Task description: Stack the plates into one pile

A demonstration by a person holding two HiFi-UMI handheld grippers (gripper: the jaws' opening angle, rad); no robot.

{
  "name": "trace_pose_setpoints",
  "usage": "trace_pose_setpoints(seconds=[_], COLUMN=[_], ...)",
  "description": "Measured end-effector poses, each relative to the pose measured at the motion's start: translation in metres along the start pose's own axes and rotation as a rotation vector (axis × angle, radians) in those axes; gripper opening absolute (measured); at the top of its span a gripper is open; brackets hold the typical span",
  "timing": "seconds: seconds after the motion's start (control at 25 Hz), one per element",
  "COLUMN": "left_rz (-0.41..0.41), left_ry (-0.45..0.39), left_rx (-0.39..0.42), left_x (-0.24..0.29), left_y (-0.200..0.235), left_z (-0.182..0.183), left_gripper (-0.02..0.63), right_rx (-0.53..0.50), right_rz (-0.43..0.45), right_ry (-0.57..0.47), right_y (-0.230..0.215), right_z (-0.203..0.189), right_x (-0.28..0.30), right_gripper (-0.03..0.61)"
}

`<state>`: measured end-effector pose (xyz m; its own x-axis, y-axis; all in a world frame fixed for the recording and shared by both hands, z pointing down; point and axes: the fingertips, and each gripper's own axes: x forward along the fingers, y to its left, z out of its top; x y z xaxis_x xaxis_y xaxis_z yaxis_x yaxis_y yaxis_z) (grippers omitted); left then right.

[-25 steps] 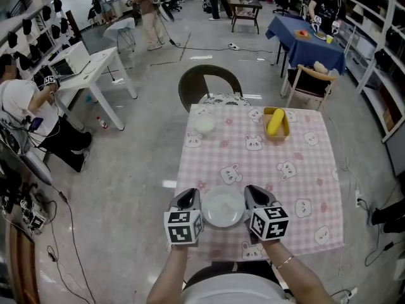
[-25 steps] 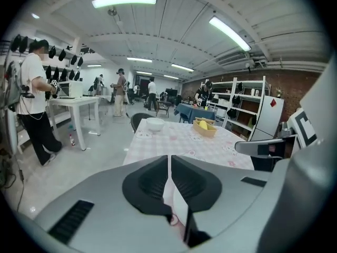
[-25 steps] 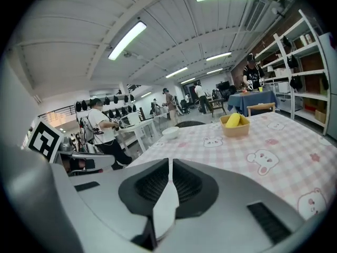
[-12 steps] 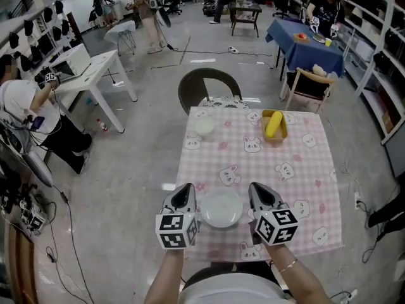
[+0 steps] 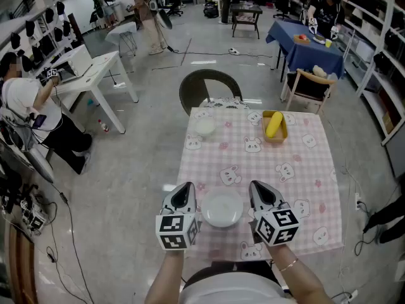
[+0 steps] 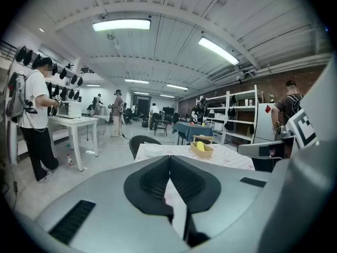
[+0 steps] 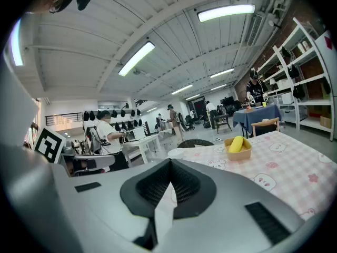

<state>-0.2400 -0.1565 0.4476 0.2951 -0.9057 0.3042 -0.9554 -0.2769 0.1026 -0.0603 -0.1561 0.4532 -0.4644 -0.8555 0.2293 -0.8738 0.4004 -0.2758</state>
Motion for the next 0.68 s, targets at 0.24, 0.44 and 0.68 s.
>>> trace_pose_setpoints(seconds=[0.24, 0.44, 0.68], left_rz=[-0.002, -0.006, -0.003], left_ry=[-0.004, -0.008, -0.011], left_rx=[-0.005, -0.006, -0.009], left_x=[-0.0011, -0.0012, -0.0017], left_y=[0.0010, 0.0000, 0.0019], left_z=[-0.0004, 0.0008, 0.0013], left_gripper=[0.021, 0.021, 0.021], right_rx=[-0.001, -0.001, -0.002], right_rz=[0.003, 0.002, 0.009], right_ry=[0.000, -0.005, -0.007], right_y=[0.0026, 0.0029, 0.0044], right_z=[-0.0013, 0.0005, -0.0001], right_x=[-0.0008, -0.0011, -0.0010], right_gripper=[0.005, 0.005, 0.005])
